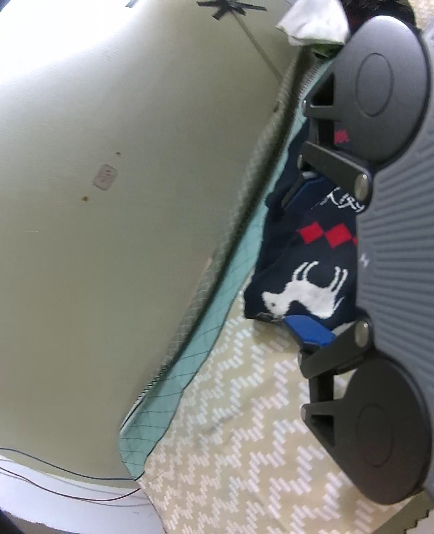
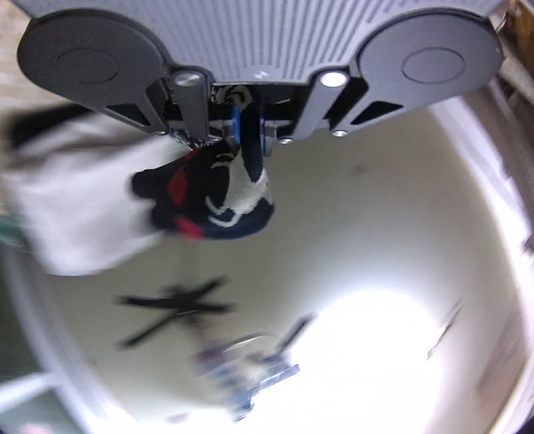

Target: Fold small clothes

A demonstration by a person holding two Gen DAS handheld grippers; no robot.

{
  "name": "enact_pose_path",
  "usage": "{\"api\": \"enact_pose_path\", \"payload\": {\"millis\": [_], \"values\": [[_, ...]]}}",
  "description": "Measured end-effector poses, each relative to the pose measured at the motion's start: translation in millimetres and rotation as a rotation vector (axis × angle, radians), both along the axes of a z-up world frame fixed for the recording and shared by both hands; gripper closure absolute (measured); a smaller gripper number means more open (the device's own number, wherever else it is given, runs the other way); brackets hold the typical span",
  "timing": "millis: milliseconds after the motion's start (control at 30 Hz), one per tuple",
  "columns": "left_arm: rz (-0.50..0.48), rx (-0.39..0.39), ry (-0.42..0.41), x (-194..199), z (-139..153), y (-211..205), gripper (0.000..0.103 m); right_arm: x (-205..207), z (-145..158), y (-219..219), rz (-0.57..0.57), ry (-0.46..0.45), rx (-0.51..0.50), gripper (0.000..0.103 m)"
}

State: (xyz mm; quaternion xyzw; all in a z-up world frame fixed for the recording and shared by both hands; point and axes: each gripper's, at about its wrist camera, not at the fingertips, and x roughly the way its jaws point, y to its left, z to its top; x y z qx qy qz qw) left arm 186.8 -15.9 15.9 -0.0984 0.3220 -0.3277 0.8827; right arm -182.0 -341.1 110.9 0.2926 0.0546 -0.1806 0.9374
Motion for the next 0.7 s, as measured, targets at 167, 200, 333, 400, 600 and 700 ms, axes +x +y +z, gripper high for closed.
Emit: {"api": "enact_pose_path", "payload": {"millis": [167, 200, 333, 400, 600, 700], "values": [[-0.054, -0.042, 0.032, 10, 2, 8, 0.030, 130, 3, 52, 0.252, 0.088, -0.037, 0.072], [-0.071, -0.045, 0.050, 13, 1, 7, 0.030, 156, -4, 63, 0.305, 0.125, -0.042, 0.054], [-0.103, -0.070, 0.107, 16, -4, 8, 0.030, 202, -24, 87, 0.423, 0.188, -0.026, 0.040], [-0.123, -0.075, 0.099, 12, -2, 6, 0.030, 191, -24, 82, 0.388, 0.157, -0.040, 0.040], [-0.172, -0.053, 0.089, 0, -3, -9, 0.030, 157, -50, 37, 0.199, 0.244, 0.023, 0.038], [-0.160, -0.050, 0.086, 0, -3, -7, 0.030, 169, -68, 32, 0.213, 0.266, 0.112, 0.038]]}}
